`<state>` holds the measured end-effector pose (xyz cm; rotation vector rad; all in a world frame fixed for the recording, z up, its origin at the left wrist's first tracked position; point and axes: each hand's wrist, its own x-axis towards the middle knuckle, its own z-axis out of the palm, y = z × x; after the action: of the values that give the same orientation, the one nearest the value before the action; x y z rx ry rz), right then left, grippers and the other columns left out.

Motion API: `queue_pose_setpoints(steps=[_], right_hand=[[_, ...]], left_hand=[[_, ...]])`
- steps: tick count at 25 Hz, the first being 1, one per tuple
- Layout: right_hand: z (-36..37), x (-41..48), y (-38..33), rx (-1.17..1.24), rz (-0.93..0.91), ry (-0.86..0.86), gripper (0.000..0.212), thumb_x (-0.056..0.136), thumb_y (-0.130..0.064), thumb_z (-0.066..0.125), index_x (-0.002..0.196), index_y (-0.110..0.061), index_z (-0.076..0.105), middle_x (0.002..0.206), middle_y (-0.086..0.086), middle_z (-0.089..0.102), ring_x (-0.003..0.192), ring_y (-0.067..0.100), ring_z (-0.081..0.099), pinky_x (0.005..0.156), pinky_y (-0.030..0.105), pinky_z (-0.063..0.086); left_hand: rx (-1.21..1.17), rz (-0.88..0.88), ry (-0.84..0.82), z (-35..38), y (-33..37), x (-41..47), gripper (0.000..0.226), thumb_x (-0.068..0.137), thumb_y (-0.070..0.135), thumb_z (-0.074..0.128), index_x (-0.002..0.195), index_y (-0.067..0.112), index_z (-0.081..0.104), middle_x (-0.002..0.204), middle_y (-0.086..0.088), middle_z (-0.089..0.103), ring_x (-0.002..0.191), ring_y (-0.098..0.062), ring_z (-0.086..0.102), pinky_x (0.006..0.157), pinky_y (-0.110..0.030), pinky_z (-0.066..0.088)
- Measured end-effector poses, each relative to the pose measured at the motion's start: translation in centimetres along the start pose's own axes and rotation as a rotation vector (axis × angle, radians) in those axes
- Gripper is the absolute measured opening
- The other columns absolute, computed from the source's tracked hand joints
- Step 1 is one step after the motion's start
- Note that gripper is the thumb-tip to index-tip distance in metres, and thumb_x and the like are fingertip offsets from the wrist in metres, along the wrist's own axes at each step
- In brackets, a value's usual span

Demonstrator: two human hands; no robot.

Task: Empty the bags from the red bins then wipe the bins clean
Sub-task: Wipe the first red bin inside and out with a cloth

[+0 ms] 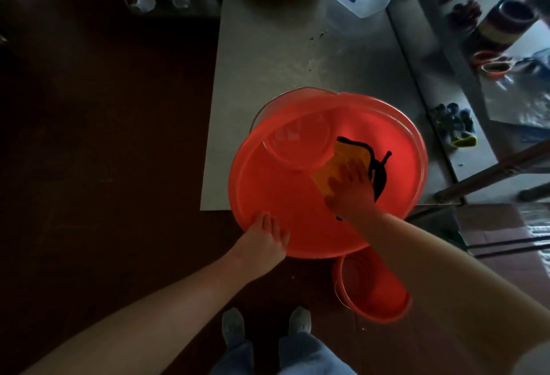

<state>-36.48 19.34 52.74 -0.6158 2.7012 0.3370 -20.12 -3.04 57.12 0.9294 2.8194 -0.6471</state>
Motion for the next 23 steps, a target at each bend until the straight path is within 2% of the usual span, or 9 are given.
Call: queue_pose_setpoints(steps=[2,4,8,12,14,17,20,23], right_hand=[[0.3,-1.5,-2.6,0.038,0.048,-0.033,0.058,0.089,-0.058,0.046,0.135,-0.027,0.063,0.157,0.017,0.04,0.15,0.04,0.024,0.12,0.049,-0.012],[0.6,-2.8,-5.7,0.129,0.098,-0.052,0.062,0.096,-0.063,0.037,0.15,-0.033,0.045,0.164,0.013,0.026,0.153,0.039,0.013,0.12,0.053,-0.01],[-0.3,-4.2,-9.3,0.261,0.119,-0.158,0.067,0.099,-0.067,0.023,0.159,-0.037,0.02,0.169,0.008,0.01,0.154,0.039,0.002,0.121,0.055,-0.008],[-0.5,-5.1,-6.7,0.128,0.032,-0.137,0.066,0.1,-0.067,0.023,0.158,-0.037,0.025,0.169,0.008,0.011,0.155,0.035,0.0,0.121,0.052,-0.01],[-1.0,-4.7,-4.1,-0.018,0.036,-0.078,0.064,0.099,-0.065,0.029,0.156,-0.035,0.031,0.168,0.01,0.013,0.155,0.036,0.0,0.121,0.051,-0.011],[-2.5,-4.2,-1.4,-0.176,0.074,-0.092,0.063,0.099,-0.062,0.031,0.155,-0.033,0.034,0.169,0.011,0.01,0.154,0.037,-0.005,0.121,0.052,-0.013],[-3.0,-4.9,-2.7,-0.15,0.122,-0.151,0.065,0.099,-0.062,0.027,0.157,-0.033,0.029,0.169,0.01,0.007,0.155,0.036,-0.007,0.121,0.053,-0.014],[-2.8,-6.5,-6.7,0.083,0.17,-0.237,0.067,0.1,-0.064,0.021,0.16,-0.035,0.018,0.17,0.007,0.001,0.154,0.036,-0.009,0.119,0.055,-0.014]], left_hand=[[-0.002,0.022,-0.002,-0.2,-0.2,0.1,0.042,0.097,0.029,0.043,0.128,0.005,0.058,0.12,-0.031,0.064,0.109,-0.046,0.064,0.097,-0.057,0.049],[-0.016,0.045,-0.003,-0.5,-0.3,0.2,0.04,0.098,0.028,0.04,0.125,0.003,0.056,0.115,-0.03,0.065,0.105,-0.045,0.064,0.096,-0.056,0.049],[-0.04,0.035,-0.055,-0.2,-0.5,0.0,0.034,0.095,0.029,0.048,0.113,0.006,0.064,0.094,-0.02,0.069,0.083,-0.036,0.066,0.08,-0.046,0.053],[-0.043,0.035,-0.045,0.8,0.0,-0.6,0.036,0.095,0.027,0.05,0.122,0.007,0.062,0.1,-0.024,0.068,0.089,-0.04,0.066,0.084,-0.05,0.052],[-0.04,0.021,-0.042,0.5,-0.1,-0.6,0.037,0.093,0.026,0.049,0.124,0.009,0.062,0.103,-0.025,0.069,0.092,-0.04,0.067,0.086,-0.051,0.052],[-0.037,0.012,-0.053,-0.1,-0.3,-0.2,0.038,0.092,0.021,0.043,0.123,0.008,0.062,0.101,-0.024,0.069,0.091,-0.04,0.068,0.084,-0.051,0.053],[-0.023,0.033,-0.029,-0.2,-0.9,0.1,0.034,0.097,0.023,0.049,0.125,0.005,0.056,0.102,-0.025,0.067,0.092,-0.041,0.066,0.086,-0.053,0.051],[-0.004,0.073,-0.018,-0.5,-1.4,0.0,0.031,0.099,0.025,0.05,0.12,0.005,0.059,0.103,-0.024,0.068,0.094,-0.041,0.065,0.089,-0.053,0.05]])
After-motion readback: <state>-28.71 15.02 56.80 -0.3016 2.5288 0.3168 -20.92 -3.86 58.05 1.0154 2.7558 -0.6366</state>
